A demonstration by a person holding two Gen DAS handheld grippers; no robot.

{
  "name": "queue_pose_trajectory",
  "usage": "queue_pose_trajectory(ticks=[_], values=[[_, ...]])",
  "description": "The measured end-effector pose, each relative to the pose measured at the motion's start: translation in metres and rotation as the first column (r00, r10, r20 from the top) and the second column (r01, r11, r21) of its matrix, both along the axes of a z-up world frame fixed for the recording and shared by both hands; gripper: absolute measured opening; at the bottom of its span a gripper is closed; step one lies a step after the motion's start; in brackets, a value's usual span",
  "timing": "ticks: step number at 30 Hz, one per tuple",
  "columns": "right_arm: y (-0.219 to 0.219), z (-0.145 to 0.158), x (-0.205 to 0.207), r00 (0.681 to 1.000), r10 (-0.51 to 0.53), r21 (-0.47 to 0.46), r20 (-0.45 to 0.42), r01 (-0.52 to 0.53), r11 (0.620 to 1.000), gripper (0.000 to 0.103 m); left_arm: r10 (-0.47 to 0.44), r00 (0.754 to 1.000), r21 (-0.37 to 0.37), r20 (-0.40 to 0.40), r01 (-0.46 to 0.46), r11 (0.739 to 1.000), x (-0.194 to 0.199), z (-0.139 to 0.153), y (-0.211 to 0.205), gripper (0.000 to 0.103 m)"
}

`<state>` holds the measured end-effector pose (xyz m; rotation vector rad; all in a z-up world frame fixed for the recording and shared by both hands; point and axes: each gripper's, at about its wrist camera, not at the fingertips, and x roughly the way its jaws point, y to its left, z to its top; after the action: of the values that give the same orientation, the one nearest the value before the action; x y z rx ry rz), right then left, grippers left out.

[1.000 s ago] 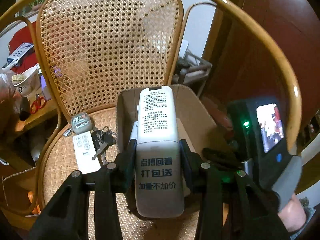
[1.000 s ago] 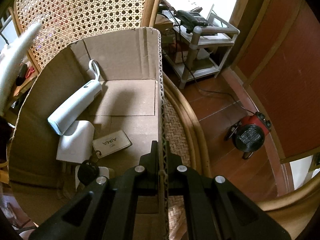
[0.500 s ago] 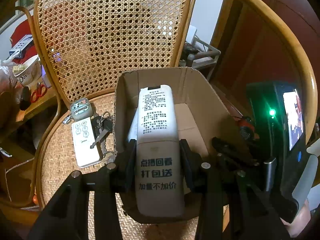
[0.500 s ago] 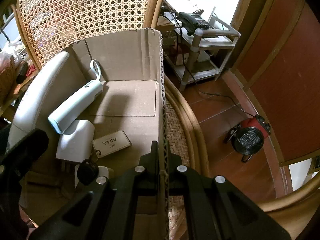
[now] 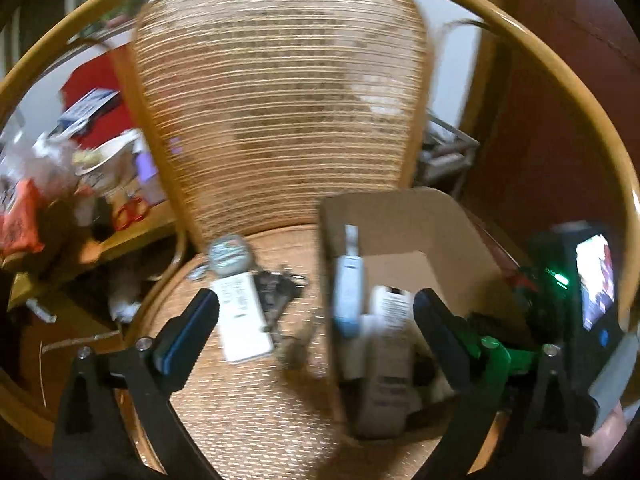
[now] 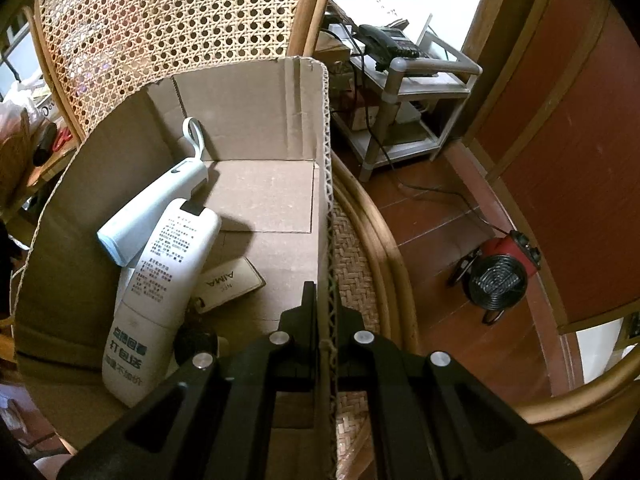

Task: Organize rigid objects
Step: 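Move the left gripper back and grasp the white Midea remote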

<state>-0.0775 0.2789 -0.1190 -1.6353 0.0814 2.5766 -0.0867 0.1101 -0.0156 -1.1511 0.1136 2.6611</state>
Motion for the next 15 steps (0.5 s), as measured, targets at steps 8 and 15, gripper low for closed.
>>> queue_pose_trajectory(ticks=[8, 15], values=[[0.001, 0.000, 0.000, 1.000, -0.001, -0.001, 0.000, 0.001, 1.000, 0.005, 0.169, 0.982, 0.003, 0.083, -0.170, 0.986, -0.044, -0.025, -0.061, 0.098], [0.000, 0.000, 0.000, 1.000, 0.000, -0.001, 0.000, 0.000, 1.000, 0.005, 0.204, 0.965, -0.005, 0.167, -0.206, 0.979, -0.078, -0.060, -0.089, 0.098]])
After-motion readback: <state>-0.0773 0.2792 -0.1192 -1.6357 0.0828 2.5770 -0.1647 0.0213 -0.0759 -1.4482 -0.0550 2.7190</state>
